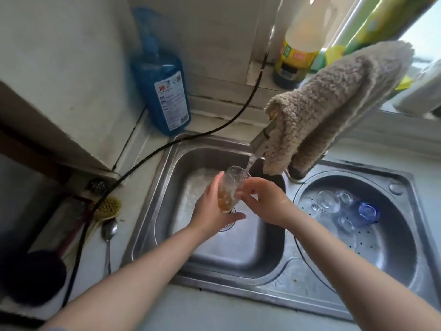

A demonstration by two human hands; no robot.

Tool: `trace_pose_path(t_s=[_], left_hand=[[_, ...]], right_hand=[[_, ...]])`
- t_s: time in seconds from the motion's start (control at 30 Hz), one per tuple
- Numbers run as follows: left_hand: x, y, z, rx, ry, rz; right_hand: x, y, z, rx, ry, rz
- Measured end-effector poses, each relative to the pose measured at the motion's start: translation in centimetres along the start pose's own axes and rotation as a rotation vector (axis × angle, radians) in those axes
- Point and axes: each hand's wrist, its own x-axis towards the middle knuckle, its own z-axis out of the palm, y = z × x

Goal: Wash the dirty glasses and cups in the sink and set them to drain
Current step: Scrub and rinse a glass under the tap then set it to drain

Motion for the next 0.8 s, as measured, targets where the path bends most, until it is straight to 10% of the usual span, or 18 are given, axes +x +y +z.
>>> trace_pose_path(t_s=[0.27, 0.53, 0.67, 0.8], left_hand=[[0.8, 1.6, 0.1, -0.104, -0.048, -0.009], [1.8, 1.9, -2.9, 0.265, -0.067, 0.171], [2.7, 2.7, -4.7, 0.343, -0.135, 0.162], [2.4, 3.2, -5.6, 0.120, -0.213, 0.027]], right_hand=[[-1.1, -0.7, -1.4, -0.223, 0.109, -0.220], [2.6, -1.1, -1.9, -0.653, -0.513, -0.378], [2.6, 0.1, -1.2, -0.407, -0.379, -0.474], [1.3, 1.1, -1.3, -0.044, 0.018, -0.125]])
